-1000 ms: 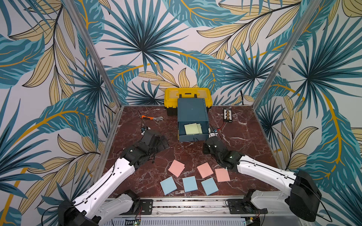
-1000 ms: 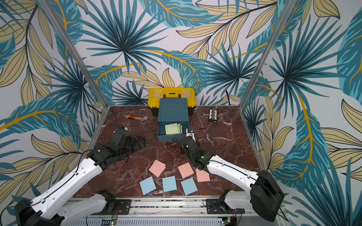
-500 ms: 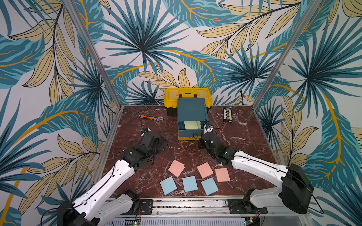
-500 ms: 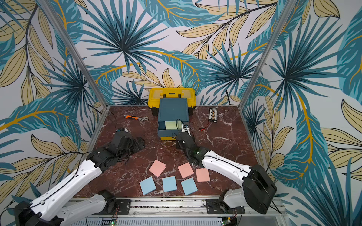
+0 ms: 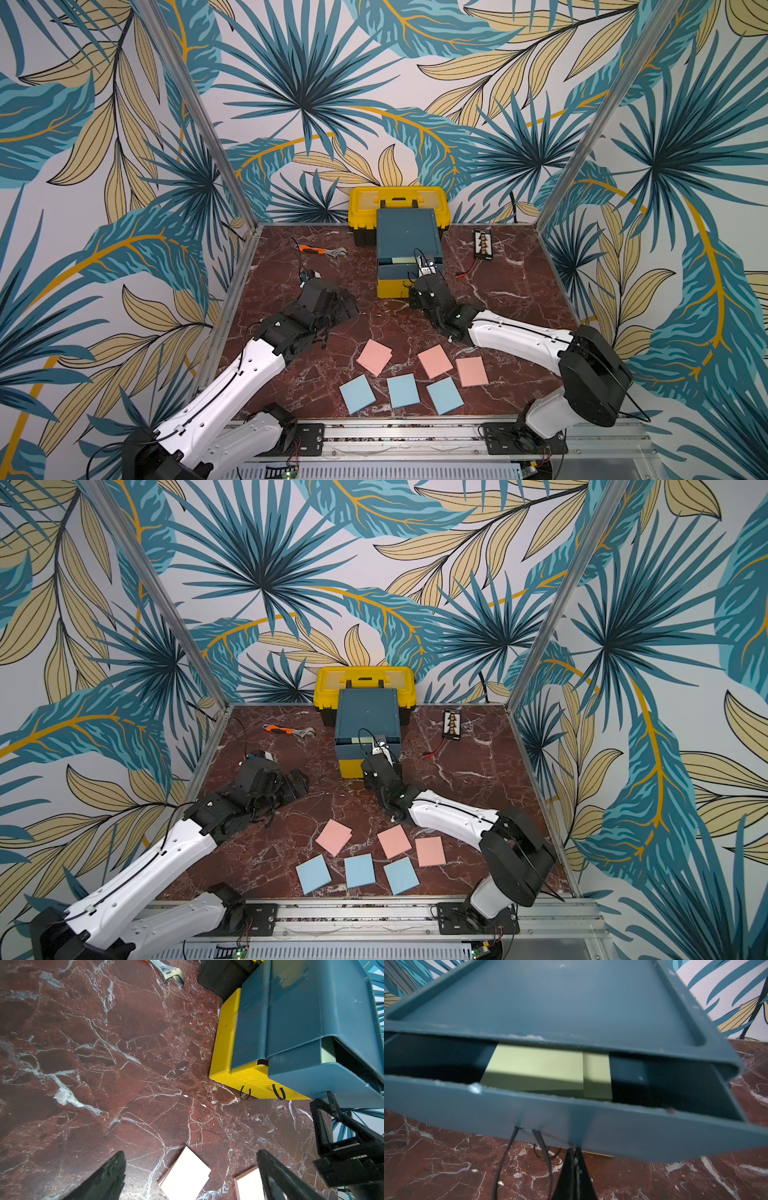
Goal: Please put the sticky notes in the drawer by color
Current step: Close the drawer in the storage box.
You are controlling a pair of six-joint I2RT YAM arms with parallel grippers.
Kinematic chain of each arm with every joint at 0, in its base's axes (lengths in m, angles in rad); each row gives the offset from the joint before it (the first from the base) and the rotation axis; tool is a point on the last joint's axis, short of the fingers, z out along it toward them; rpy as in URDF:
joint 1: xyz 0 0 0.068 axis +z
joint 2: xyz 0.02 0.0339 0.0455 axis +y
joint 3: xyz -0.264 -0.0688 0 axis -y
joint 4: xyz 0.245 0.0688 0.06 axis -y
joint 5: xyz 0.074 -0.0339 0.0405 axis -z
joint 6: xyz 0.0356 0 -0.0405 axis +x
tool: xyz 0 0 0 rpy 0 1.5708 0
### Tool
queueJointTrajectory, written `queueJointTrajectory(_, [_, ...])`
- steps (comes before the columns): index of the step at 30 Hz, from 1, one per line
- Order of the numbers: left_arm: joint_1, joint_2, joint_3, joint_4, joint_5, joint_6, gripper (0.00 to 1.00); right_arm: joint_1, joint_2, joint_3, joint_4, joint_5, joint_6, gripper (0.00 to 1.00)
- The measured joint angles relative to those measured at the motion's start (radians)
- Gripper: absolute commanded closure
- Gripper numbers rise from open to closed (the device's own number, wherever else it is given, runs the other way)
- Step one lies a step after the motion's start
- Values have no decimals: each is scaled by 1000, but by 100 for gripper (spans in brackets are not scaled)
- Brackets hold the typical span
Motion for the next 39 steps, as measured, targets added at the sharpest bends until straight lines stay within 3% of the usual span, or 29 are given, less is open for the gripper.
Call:
queueJointTrajectory(28, [5,66,-7,13,75,18,0,-2,79,79,46,52,-63,97])
queueJointTrajectory(33, [5,68,-13,23,97,35,0,-4,-36,56,-26,2,1,87])
queueJointTrajectory(39, [6,80,-14,58,143,80,0,-4,-247,-27,-74,-89,182,69])
